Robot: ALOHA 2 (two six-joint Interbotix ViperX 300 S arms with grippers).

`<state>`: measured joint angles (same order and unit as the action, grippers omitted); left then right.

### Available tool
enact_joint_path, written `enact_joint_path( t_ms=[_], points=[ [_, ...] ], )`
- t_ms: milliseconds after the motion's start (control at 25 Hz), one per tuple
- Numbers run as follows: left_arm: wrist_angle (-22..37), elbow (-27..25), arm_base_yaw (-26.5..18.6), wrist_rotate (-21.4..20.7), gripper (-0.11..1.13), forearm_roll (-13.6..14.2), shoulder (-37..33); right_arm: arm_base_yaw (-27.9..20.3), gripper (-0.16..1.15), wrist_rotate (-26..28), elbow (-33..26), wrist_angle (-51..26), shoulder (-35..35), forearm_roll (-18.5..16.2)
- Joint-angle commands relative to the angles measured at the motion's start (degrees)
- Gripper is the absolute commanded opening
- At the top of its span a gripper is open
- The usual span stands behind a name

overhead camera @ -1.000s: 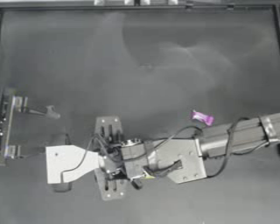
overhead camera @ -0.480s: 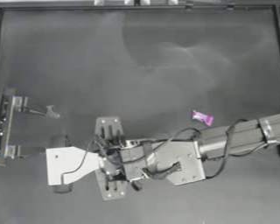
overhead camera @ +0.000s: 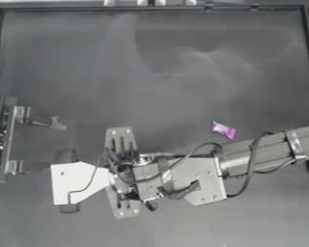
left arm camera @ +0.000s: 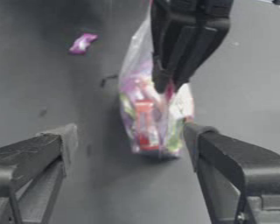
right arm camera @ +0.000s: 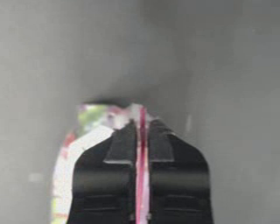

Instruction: Put candy in bag

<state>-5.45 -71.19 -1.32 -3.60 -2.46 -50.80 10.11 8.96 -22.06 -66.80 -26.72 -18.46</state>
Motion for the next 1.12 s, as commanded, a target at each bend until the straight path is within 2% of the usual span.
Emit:
enact_joint_path(
  t_ms=[40,280,560,800,1120],
  points=[
    [-0.44,0.44,-0.18,0.09,1.02,-0.09,0.18,0.35,0.02,0.00,-1.85,-0.44,1.49,-1.05],
    [-0.88,0.35,-0.09,0.18,1.02,-0.09,0.18,0.35,0.04,-0.44,-1.85,-0.44,1.76,-0.26],
    [-1.49,0.09,0.00,0.18,1.02,-1.76,0.18,-0.70,0.04,-0.88,-1.67,0.26,2.72,2.64],
    [-2.72,-0.09,0.35,0.18,1.02,-1.93,0.26,-0.79,0.04,-0.97,-1.05,0.53,4.31,2.72],
    [-4.57,-0.18,1.32,0.18,1.01,-2.55,1.76,-1.14,0.04,0.18,2.64,4.48,6.68,2.81]
  ],
)
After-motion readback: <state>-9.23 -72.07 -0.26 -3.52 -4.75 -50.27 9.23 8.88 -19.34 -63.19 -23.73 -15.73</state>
